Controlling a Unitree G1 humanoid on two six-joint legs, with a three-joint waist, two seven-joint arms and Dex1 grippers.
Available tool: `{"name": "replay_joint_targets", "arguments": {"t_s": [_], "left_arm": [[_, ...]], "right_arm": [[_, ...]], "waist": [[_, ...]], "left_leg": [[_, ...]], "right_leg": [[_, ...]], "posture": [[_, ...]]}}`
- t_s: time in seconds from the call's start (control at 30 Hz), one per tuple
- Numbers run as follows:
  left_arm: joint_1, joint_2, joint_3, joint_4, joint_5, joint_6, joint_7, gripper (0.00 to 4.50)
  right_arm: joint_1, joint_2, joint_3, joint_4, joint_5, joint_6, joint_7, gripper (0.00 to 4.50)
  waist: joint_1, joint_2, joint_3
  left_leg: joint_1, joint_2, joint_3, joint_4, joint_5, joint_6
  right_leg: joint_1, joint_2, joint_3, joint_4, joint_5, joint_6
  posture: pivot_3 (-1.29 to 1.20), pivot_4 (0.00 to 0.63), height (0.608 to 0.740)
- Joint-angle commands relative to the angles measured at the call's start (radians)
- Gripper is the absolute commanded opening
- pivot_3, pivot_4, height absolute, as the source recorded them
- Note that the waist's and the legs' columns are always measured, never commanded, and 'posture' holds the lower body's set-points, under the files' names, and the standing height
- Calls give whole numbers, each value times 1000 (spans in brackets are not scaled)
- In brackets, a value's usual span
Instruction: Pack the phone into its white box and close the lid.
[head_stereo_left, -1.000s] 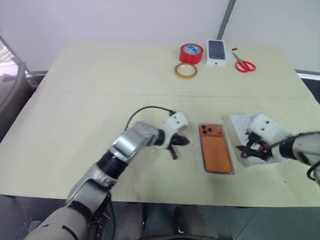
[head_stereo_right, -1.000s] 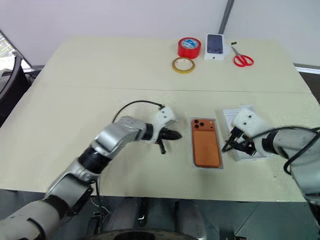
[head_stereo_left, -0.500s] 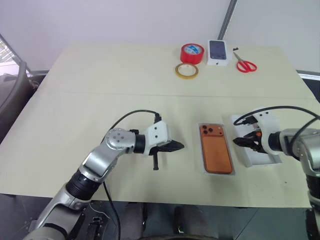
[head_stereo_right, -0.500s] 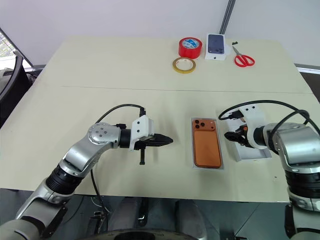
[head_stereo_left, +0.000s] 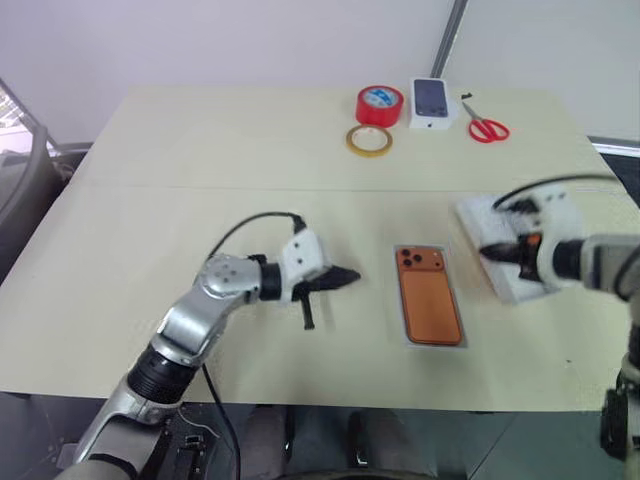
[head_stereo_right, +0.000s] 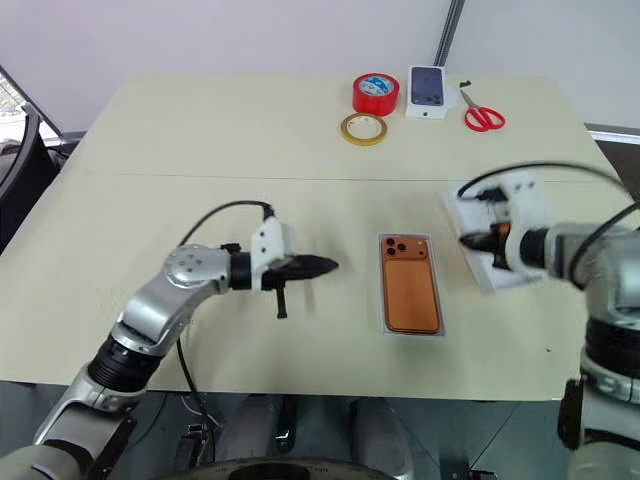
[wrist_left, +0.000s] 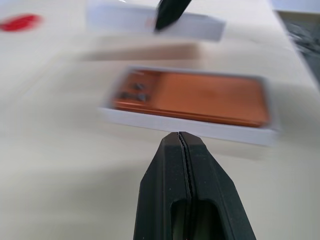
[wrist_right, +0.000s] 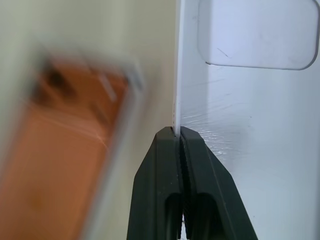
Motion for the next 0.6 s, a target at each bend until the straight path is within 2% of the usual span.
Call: {"name": "replay_joint_targets", "arguments": {"t_s": [0.03, 0.1, 0.13, 0.17, 0.2, 0.23, 0.37, 0.5, 0.57, 0.6], "left_arm": [[-2, 2, 83, 55, -9, -21, 42, 0], [-9, 4, 109, 90, -1, -38, 55, 0], [-15, 6, 117, 105, 1, -42, 58, 0], [-20, 7, 121, 116, 3, -47, 59, 0], [-23, 9, 122, 123, 6, -53, 58, 0], [-26, 10, 122, 130, 10, -60, 56, 0], [-24, 8, 113, 123, 13, -68, 52, 0], [-11, -10, 81, 91, 14, -62, 44, 0], [-7, -23, 57, 80, 20, -57, 43, 0], [-6, -32, 37, 78, 27, -56, 42, 0]], "right_arm": [[-49, 50, -72, 35, 406, 7, -147, 21], [-63, 123, -65, 71, 687, 7, -320, 21], [-7, 80, 32, 64, 980, -140, -508, 21], [35, 60, 104, 54, 1180, -251, -648, 21], [73, 70, 166, 26, 1299, -344, -744, 21], [104, 100, 212, -9, 1352, -418, -807, 21], [214, 294, 312, -135, 1352, -614, -1000, 21], [331, 416, 347, -197, 1352, -728, -1181, 21], [370, 410, 341, -193, 1352, -730, -1215, 21], [380, 377, 328, -175, 1352, -711, -1215, 287]], "waist": [[0, 0, 0], [-7, -1, 0], [-11, 0, 0], [-9, 0, 0], [-8, -1, 1], [-9, -2, 1], [-19, -2, 1], [-16, -2, 1], [-15, -2, 1], [-16, -2, 1]], "left_leg": [[0, 0, 0, 0, 0, 0], [0, 1, 0, 0, 0, 0], [0, 1, 0, 1, 0, 0], [-1, 1, 1, 1, 0, 0], [-4, 0, 0, 1, 1, 2], [-6, 1, 0, 2, 1, 2], [-8, 0, 1, 6, 1, 3], [-8, 0, 0, 7, 1, 3], [-8, 0, 0, 7, 1, 3], [-8, 0, 1, 7, 1, 3]], "right_leg": [[0, 0, 0, 0, 0, 0], [0, 0, 0, 0, 0, 0], [0, 0, 0, 1, 0, 0], [0, 0, 0, 1, 0, 0], [-2, -1, -1, 1, 0, 0], [-4, -1, -1, 1, 0, 0], [-4, -1, -1, 1, 1, 2], [-5, -1, -1, 3, 1, 2], [-4, -1, -1, 3, 1, 2], [-5, -1, 0, 3, 1, 2]], "posture": [[0, 150, 725], [0, 150, 725], [0, 150, 725], [0, 150, 725], [0, 150, 725], [0, 150, 725], [0, 150, 725], [0, 150, 725], [0, 150, 725], [0, 150, 725]]}}
